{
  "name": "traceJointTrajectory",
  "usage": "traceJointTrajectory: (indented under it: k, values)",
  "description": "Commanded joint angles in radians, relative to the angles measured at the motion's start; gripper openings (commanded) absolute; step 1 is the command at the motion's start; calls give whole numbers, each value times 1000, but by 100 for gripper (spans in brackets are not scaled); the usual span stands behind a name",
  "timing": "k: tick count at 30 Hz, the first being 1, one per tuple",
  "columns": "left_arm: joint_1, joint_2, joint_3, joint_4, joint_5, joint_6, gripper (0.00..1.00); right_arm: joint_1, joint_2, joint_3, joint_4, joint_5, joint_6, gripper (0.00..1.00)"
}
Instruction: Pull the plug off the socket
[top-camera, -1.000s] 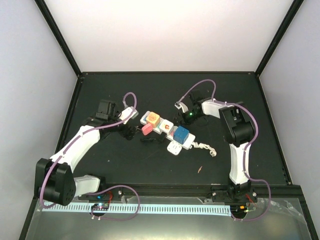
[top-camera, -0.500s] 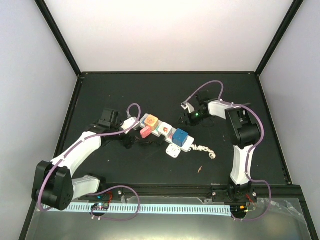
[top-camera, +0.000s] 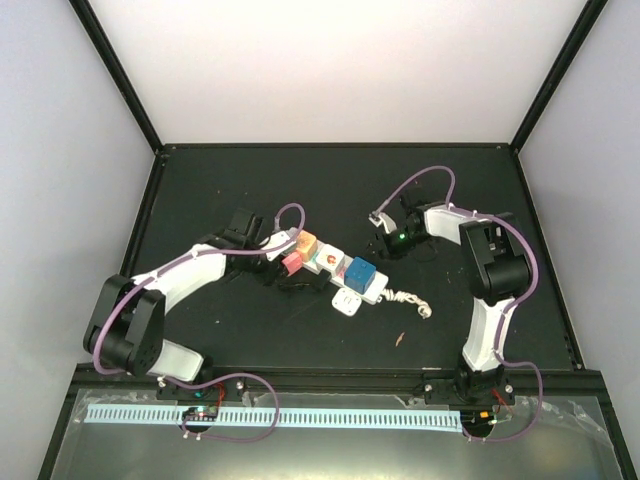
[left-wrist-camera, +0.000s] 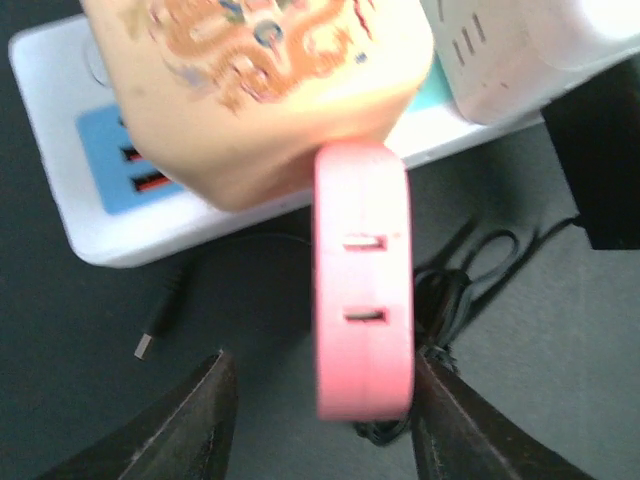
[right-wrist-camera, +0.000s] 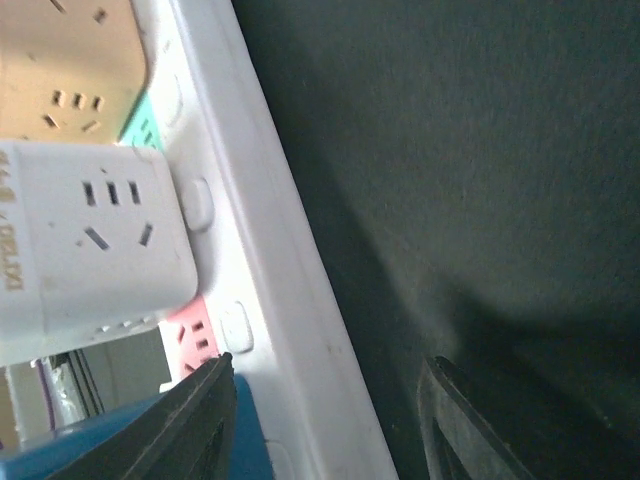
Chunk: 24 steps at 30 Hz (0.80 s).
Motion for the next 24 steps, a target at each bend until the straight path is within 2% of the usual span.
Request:
traceJointTrajectory:
  k: [1, 4, 10, 19, 24]
  values:
    - [-8, 28, 62, 75, -49, -41, 43, 4, 27, -18, -38, -44, -28, 53]
    - [-7, 49, 70, 96, -46, -49, 32, 6, 31, -43, -39, -74, -26, 52]
    - [-7, 82, 97, 112, -49, -50, 27, 15, 37, -96, -46, -130, -32, 51]
    - [-8, 65, 77, 72, 48, 4, 27, 56, -22, -136, -72, -199, -70, 51]
    - [-7, 61, 52, 102, 51, 3, 30, 25, -58, -67, -35, -119, -56, 56]
